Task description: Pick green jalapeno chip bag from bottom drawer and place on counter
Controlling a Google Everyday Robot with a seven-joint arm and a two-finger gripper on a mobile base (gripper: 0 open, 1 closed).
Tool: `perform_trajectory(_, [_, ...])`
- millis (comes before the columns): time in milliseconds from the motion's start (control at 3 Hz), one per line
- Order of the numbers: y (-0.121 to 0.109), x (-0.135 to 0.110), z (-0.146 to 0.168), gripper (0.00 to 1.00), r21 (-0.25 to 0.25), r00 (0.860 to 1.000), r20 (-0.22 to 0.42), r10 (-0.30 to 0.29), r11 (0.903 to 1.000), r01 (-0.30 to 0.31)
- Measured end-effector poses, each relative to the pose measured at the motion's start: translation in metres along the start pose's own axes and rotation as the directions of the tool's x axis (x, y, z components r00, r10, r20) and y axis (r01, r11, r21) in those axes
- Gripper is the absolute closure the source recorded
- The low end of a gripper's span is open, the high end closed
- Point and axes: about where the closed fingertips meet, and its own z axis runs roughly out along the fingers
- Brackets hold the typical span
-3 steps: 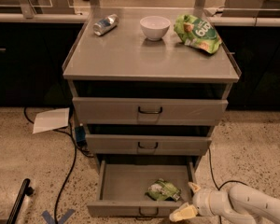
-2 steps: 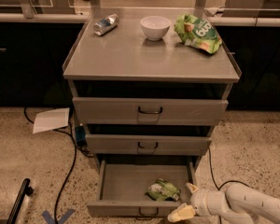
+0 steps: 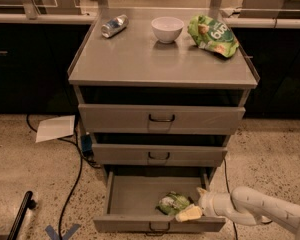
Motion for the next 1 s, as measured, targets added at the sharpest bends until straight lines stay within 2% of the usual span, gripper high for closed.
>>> perform_trajectory(333, [-0.0449, -0.0041, 0.0543, 0.0, 0.007, 0.995, 0.025, 0.096, 0.9954, -0.096])
perform_trajectory(667, [-0.0473, -0.0048, 0.056, 0.0, 0.01, 0.995, 0.028, 0.096, 0.9953, -0.096])
perform_trajectory(1000, [-0.0511, 0.0024, 0.0618, 0.0, 0.029, 0.99, 0.032, 0.135, 0.9903, -0.136])
